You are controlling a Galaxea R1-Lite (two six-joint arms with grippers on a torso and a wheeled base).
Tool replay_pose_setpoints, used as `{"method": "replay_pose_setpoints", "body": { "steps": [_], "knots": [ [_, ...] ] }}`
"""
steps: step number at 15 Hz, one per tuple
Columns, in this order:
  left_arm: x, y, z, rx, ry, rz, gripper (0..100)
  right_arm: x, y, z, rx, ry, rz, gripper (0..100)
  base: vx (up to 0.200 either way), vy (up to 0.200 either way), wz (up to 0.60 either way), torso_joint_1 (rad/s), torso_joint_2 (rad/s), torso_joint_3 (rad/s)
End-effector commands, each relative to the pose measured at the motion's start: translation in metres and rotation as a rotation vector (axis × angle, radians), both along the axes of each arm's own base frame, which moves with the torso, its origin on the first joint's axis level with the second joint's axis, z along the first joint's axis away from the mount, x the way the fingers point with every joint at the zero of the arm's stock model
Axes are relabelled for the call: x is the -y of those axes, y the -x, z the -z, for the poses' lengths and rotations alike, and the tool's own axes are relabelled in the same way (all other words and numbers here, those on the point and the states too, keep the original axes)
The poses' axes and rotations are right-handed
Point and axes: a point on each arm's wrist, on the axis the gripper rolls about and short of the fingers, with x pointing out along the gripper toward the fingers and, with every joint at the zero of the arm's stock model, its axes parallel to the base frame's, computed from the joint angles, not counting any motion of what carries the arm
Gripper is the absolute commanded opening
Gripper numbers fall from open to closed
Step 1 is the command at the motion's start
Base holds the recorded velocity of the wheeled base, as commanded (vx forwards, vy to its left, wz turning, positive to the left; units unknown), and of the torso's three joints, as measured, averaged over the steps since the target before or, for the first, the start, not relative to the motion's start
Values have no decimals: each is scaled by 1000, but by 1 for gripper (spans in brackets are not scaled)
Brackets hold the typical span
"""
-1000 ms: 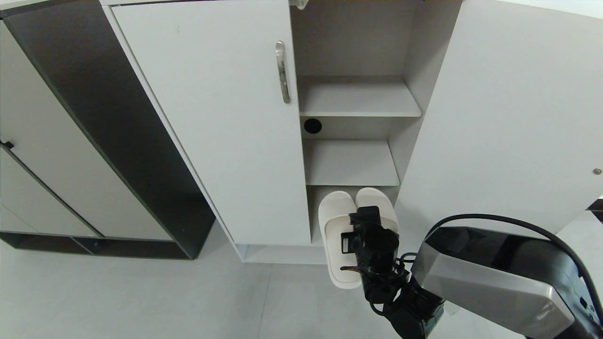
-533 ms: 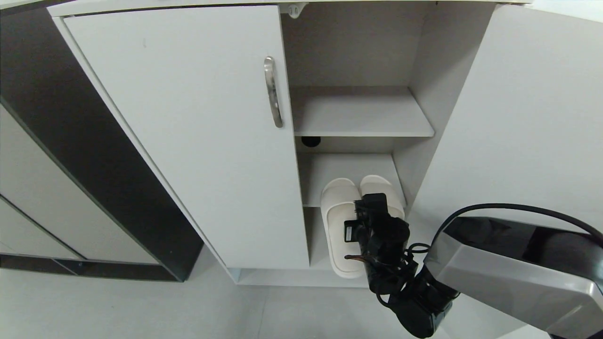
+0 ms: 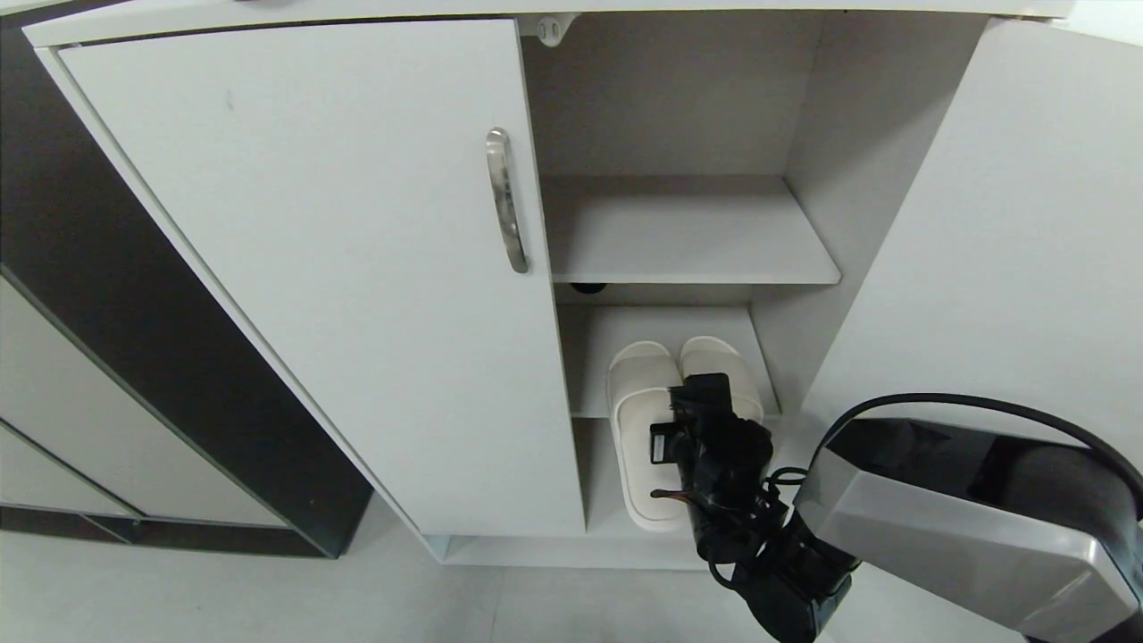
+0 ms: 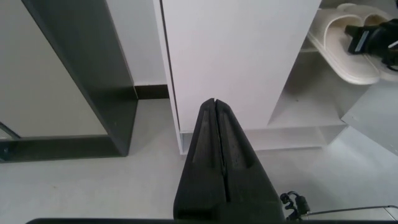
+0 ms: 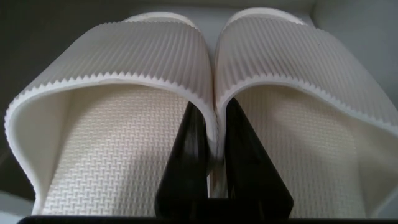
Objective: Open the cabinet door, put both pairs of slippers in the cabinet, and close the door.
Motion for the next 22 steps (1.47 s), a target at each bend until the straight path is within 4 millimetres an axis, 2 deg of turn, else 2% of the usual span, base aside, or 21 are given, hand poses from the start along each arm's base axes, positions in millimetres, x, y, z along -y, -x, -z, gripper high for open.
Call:
{"method": "replay_pose_setpoints", "body": {
  "steps": [1,2,6,11,18,22],
  "knots": [
    [0,0,0,-1,0,0,0,-4,-7,-6,2,-1,2,0,0,0,0,0,0,0],
    [0,0,0,-1,0,0,0,-4,-11,-7,-8,7,6,0,0,0,0,0,0,0],
    [0,0,0,-1,0,0,0,-8,-54,-31,-24,12,55,0,0,0,0,0,0,0],
    [0,0,0,-1,0,0,0,-14,-93,-39,-11,-5,94,0,0,0,0,0,0,0],
    [0,0,0,-1,2,0,0,-17,-119,-37,-17,3,94,0,0,0,0,0,0,0],
    [0,0,0,-1,2,0,0,-13,-122,-34,-23,7,107,0,0,0,0,0,0,0]
  ]
}}
